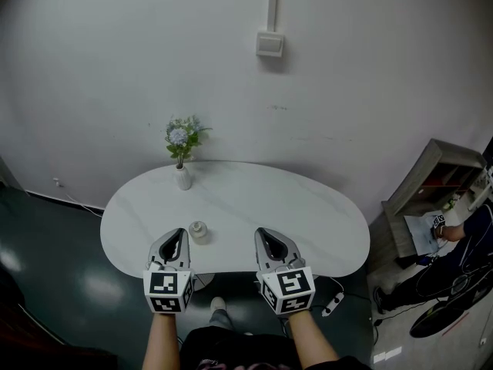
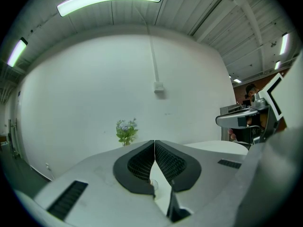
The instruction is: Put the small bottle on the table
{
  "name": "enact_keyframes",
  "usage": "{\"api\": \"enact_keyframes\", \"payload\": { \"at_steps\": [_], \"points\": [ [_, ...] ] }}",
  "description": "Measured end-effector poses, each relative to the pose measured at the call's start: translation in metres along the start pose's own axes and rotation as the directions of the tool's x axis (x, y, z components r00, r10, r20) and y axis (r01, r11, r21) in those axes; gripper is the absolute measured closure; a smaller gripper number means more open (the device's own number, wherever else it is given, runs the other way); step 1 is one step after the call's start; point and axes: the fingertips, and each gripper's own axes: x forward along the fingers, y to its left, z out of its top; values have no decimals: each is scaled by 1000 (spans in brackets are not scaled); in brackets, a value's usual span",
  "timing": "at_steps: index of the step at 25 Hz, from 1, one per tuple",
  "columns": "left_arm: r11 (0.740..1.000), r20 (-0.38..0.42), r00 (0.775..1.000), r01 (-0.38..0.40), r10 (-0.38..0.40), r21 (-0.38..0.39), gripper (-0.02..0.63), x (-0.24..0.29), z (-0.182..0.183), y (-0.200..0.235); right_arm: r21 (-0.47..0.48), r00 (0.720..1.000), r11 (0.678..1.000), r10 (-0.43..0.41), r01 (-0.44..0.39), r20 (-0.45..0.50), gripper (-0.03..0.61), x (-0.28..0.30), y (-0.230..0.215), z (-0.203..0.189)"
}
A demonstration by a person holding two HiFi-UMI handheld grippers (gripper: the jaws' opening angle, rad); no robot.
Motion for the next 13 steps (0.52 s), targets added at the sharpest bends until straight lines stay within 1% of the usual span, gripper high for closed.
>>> {"api": "enact_keyframes", "payload": {
  "at_steps": [13],
  "points": [
    [1000,6,1000,-2,2,2,600,-2,4,-3,-8,1000,1000,-5,5,-2,512,-3,-1,2]
  ]
}}
